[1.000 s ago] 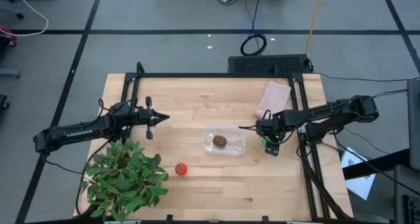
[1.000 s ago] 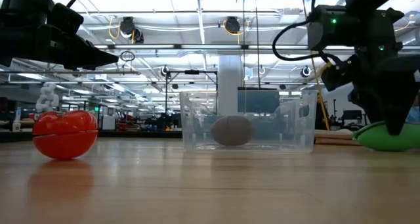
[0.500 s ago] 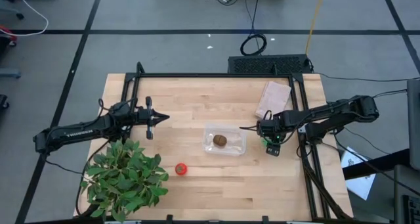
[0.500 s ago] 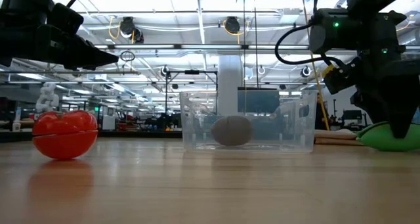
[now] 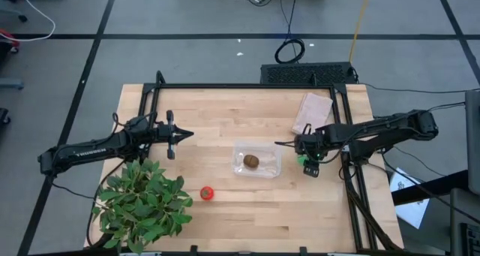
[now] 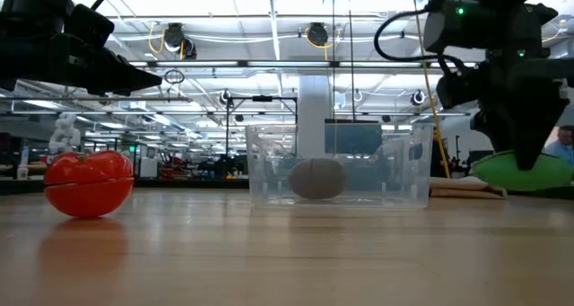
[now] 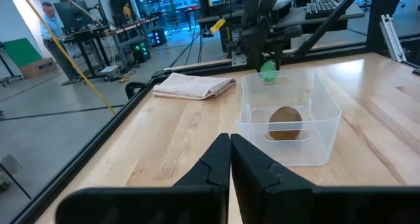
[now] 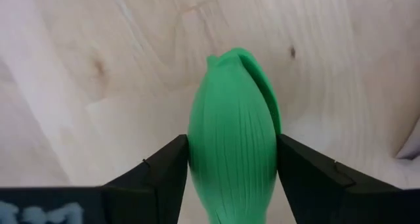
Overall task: Pick and placing Produce into tupperware
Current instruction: Put the green corn into the transparent bin
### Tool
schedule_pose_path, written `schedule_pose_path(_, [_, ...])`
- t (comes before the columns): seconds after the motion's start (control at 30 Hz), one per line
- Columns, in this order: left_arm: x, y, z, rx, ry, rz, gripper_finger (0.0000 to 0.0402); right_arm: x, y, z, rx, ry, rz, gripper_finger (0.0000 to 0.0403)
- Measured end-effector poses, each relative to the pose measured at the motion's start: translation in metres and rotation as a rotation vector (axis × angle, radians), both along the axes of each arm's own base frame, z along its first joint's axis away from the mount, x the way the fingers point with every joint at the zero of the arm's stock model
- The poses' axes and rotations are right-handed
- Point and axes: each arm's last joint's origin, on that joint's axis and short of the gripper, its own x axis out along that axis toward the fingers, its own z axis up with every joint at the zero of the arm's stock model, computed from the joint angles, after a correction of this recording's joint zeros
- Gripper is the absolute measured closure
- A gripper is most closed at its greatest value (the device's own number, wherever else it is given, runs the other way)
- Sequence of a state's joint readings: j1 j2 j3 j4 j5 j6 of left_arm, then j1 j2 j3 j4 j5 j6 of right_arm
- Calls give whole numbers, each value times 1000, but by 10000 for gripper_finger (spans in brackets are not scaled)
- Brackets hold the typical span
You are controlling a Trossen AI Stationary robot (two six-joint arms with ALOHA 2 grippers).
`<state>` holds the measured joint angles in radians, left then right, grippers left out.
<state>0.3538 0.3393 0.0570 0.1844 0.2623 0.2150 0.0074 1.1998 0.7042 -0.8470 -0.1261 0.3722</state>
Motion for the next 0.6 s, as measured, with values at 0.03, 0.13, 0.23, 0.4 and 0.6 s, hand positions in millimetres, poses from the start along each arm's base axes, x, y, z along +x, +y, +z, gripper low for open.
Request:
schedule_pose_path(0.03, [0, 0, 0, 0, 0, 0, 385, 1, 0, 3, 0, -4, 3, 200])
schedule_pose_path(0.13, [0, 0, 0, 1, -3, 0, 385, 2, 0, 12, -1, 11, 11, 198])
schedule_pose_path(0.23, [0, 0, 0, 1, -4, 0, 385, 4, -2, 23, -2, 16, 8, 198])
schedule_pose_path(0.4, [0, 0, 0, 0, -4, 0, 385, 8, -6, 42, -6, 8, 11, 198])
schedule_pose_path(0.6, [0, 0, 0, -2, -4, 0, 385, 11, -13, 62, -13, -10, 17, 198])
